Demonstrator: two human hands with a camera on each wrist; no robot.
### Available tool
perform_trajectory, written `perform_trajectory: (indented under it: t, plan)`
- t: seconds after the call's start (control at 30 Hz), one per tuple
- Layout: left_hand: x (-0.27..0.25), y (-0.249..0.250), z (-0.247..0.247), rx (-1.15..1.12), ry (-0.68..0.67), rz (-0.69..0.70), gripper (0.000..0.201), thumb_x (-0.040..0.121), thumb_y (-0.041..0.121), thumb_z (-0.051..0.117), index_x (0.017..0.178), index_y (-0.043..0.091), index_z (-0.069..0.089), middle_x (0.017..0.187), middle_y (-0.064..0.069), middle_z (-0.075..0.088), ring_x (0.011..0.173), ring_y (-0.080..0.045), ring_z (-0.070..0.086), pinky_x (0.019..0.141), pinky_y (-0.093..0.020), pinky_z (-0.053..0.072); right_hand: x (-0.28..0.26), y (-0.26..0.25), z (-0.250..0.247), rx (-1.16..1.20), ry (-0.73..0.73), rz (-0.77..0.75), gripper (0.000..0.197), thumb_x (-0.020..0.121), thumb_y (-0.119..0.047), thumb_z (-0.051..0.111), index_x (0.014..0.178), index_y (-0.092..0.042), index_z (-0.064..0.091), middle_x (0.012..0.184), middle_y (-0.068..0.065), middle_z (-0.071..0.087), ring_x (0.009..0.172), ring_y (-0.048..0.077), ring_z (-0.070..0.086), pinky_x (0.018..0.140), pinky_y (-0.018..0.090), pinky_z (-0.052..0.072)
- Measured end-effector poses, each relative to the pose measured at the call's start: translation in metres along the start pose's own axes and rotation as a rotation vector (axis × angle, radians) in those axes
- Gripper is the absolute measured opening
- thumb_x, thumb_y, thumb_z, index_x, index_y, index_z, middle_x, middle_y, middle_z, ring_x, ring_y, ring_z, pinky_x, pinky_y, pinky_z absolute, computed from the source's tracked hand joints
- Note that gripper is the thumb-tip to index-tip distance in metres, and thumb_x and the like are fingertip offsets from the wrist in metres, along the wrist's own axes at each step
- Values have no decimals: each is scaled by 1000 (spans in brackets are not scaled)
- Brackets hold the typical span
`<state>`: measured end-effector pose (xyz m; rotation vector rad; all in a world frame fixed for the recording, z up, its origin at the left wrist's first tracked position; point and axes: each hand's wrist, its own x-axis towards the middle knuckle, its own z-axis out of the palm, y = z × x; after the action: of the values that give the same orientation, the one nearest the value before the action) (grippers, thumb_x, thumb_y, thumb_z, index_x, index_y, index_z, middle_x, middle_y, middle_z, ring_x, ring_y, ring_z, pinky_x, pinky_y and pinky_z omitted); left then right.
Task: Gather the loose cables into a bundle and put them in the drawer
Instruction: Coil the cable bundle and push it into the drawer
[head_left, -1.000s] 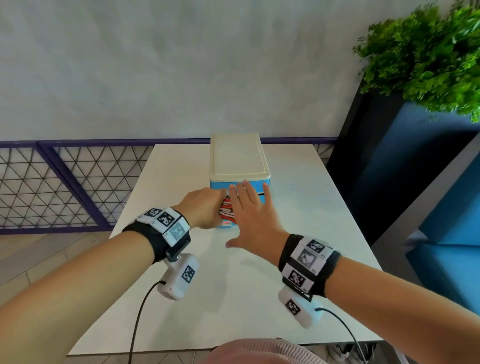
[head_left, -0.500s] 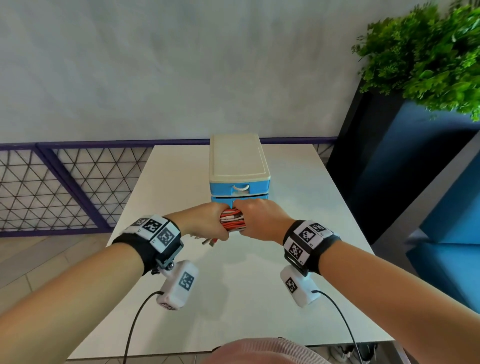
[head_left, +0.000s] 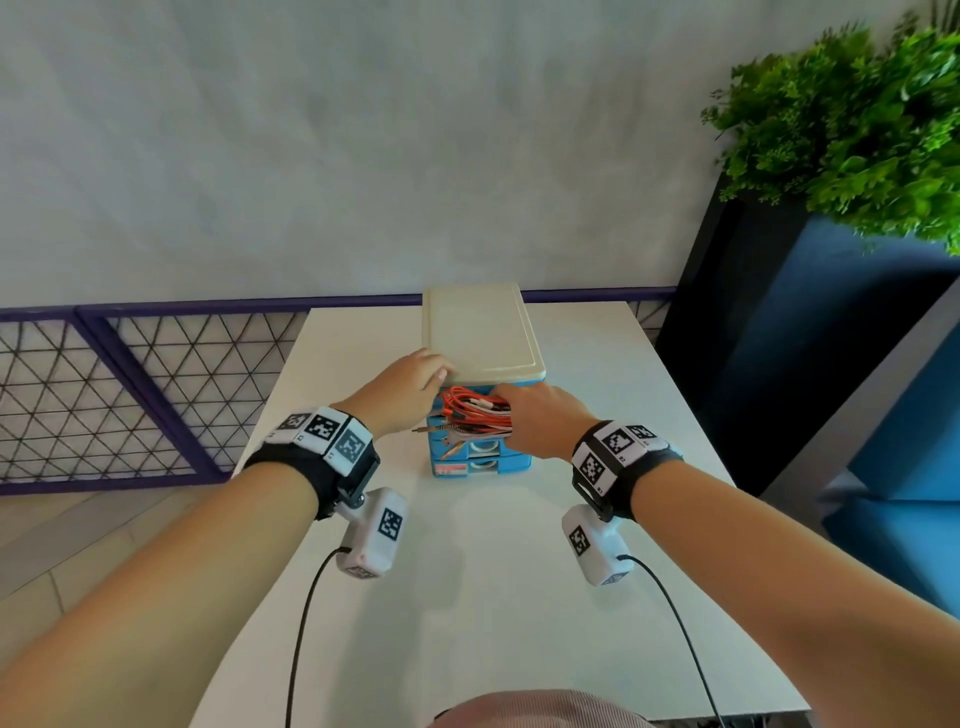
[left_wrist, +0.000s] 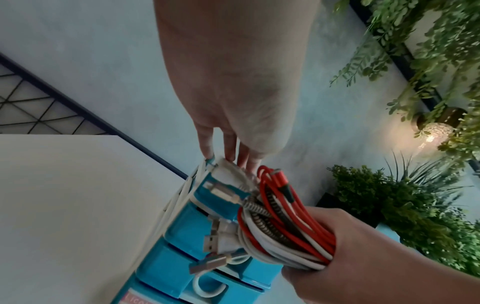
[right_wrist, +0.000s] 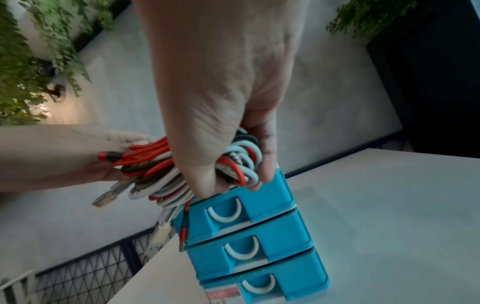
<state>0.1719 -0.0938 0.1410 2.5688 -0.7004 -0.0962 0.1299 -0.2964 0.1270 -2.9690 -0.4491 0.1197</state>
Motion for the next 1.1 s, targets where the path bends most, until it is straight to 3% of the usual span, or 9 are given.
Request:
perform_trajectory:
  t: [0.27,0.33,0.5,0.6,0.77,0.87,0.97,1.1]
  plan:
    - [10,-2,-7,117,-3,45,32,101,10,34,114,6,62,115,-10,56,106,-23,54,93,-31,40,10,-3,10,14,-14,-23,44,85,-24,56,129,-21,48,107,6,66,88,27,63,70,34,52]
    - [11,-1,-9,125,-8,51,32,101,10,34,115,6,62,115,-10,57,106,-23,54,92,-30,39,10,-4,10,21,-28,-17,42,85,-25,57,127,-21,49,106,6,66,82,25,60,67,32,48]
    - [16,-8,-12,121,-20,80,26,98,9,41,109,8,65,110,-8,59,103,-23,55,87,-31,42,-1,0,-9,69,-71,-44,22,82,-26,60,102,-18,54,91,1,65,71,20,54,58,21,39]
    - [18,-10,-9,84,30,88,21,96,11,49,107,10,67,108,-4,60,98,-18,54,82,-25,36,-22,1,-7,51,-193,-91,26,81,-20,60,106,-15,58,81,-5,57,61,14,50,48,16,32]
    - [20,-10,-5,66,104,96,15,91,9,56,100,11,68,102,-3,62,88,-12,51,76,-22,34,-35,-1,-2,92,-134,-63,38,80,-19,60,117,-22,57,100,1,67,84,22,59,65,25,37]
    - [21,-9,-7,70,89,88,17,91,7,55,98,11,69,104,-4,64,90,-15,54,78,-24,36,-25,-6,-13,62,-84,-73,48,82,-20,58,129,-25,52,101,-1,63,85,25,58,67,26,38]
    - [20,-7,-10,99,72,84,22,92,5,50,102,9,70,107,-5,64,97,-18,57,81,-23,37,-11,-10,-18,69,-81,-42,40,80,-20,58,120,-22,57,103,4,67,86,27,61,66,26,38]
    - [19,-5,-12,98,45,60,27,93,3,45,105,8,69,111,-6,63,104,-21,56,86,-23,36,-1,-12,-15,75,-123,-10,29,81,-24,60,110,-18,60,99,5,68,75,20,53,66,26,39]
